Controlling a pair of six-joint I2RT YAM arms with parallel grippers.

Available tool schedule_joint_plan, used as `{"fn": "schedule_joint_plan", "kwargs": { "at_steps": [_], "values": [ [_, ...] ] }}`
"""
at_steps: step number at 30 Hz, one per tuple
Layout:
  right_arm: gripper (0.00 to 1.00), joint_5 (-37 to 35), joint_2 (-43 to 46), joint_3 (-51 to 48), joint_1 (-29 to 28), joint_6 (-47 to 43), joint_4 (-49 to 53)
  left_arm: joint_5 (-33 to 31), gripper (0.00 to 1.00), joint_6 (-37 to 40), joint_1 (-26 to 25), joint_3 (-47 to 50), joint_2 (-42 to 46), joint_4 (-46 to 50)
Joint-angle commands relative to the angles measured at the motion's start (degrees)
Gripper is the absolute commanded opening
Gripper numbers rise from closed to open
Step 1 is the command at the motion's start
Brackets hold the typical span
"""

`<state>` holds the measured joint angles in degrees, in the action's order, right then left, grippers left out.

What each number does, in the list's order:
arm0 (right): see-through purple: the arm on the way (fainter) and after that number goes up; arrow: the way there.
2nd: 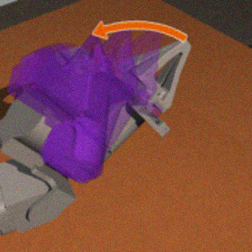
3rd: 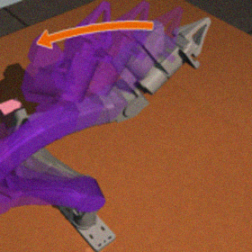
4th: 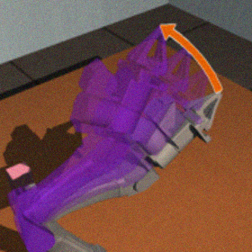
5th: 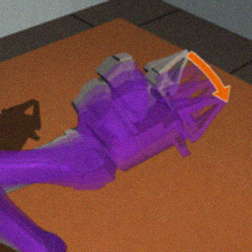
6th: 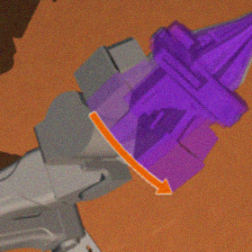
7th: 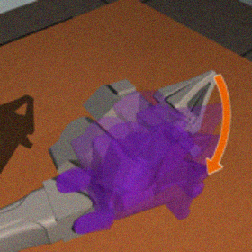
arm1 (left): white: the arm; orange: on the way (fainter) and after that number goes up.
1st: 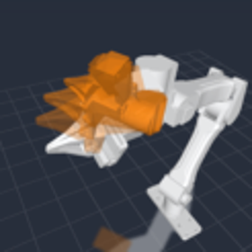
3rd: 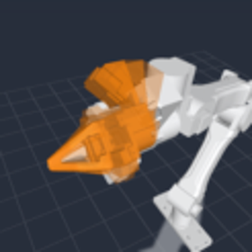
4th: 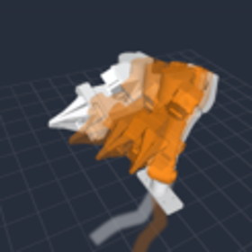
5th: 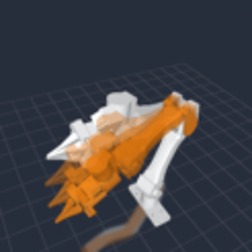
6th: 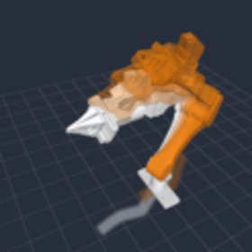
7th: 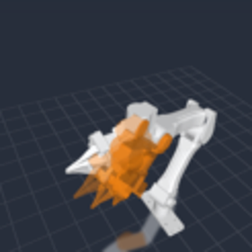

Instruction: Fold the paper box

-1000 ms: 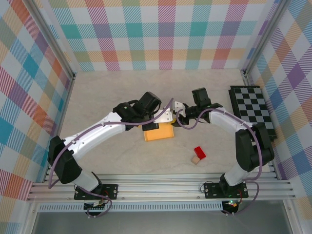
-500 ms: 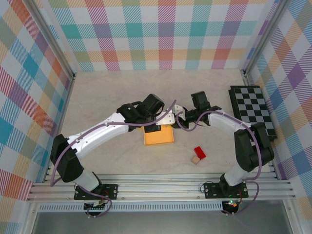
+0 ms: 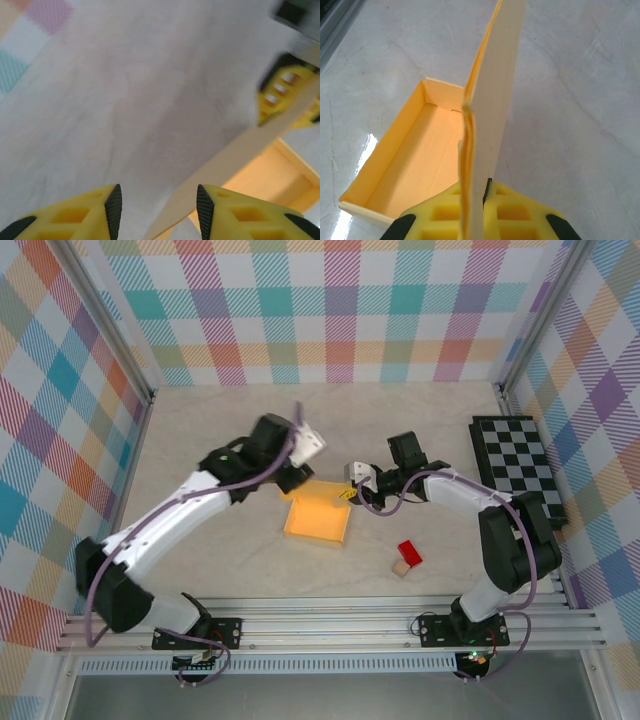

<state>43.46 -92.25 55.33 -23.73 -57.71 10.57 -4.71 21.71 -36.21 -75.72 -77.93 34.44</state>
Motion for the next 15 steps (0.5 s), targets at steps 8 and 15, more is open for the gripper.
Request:
{"fn": "schedule_joint_plan", "kwargs": {
  "at_steps": [8, 15],
  "values": [
    [0.04, -3.3, 3.5, -1.8, 0.1, -3.4, -3.3, 4.6, 0.64, -46.5, 18.4, -3.6, -1.3, 10.2],
    [0.04, -3.8, 3.9, -2.2, 0.1, -5.2, -2.2, 18.4, 0.65, -56.8, 22.7, -7.5, -15.4, 10.3]
  ]
}}
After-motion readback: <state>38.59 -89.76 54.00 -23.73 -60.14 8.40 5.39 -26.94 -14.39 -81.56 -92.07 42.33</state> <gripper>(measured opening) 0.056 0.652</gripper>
